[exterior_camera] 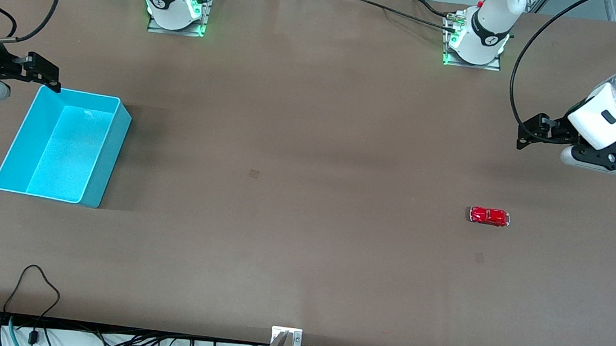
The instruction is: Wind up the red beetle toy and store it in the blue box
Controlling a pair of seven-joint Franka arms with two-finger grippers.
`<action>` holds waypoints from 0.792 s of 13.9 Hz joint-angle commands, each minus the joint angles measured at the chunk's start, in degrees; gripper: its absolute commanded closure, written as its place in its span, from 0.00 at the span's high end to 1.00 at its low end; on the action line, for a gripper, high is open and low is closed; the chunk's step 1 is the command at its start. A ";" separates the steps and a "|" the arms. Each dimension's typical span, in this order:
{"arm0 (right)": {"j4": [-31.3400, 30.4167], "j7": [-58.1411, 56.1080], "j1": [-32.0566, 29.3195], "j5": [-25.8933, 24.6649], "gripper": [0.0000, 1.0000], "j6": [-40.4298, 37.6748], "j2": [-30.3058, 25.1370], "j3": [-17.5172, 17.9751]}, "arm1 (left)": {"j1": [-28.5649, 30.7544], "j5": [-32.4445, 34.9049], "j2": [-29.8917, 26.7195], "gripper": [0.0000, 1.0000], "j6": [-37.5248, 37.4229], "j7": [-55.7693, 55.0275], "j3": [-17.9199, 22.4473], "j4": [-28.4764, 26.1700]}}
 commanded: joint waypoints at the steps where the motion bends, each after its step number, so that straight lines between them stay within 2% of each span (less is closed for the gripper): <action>1: 0.31 -0.72 0.14 -0.40 1.00 -0.88 -0.13 -0.42 | 0.19 0.73 1.16 1.00 -1.22 1.08 -0.08 2.06; 7: 0.31 -0.72 0.14 -0.40 1.00 -0.88 -0.13 -0.42 | 0.19 0.73 1.16 1.00 -2.27 0.91 -0.16 2.15; 10: 0.40 -0.64 -0.03 -0.32 1.00 -0.88 0.13 -0.51 | 0.01 0.82 1.68 1.00 -5.25 0.90 -0.34 2.15; 11: 0.40 -0.64 -0.03 -0.32 1.00 -0.88 0.22 -0.51 | 0.01 0.73 2.21 1.00 -8.31 0.99 -0.34 2.32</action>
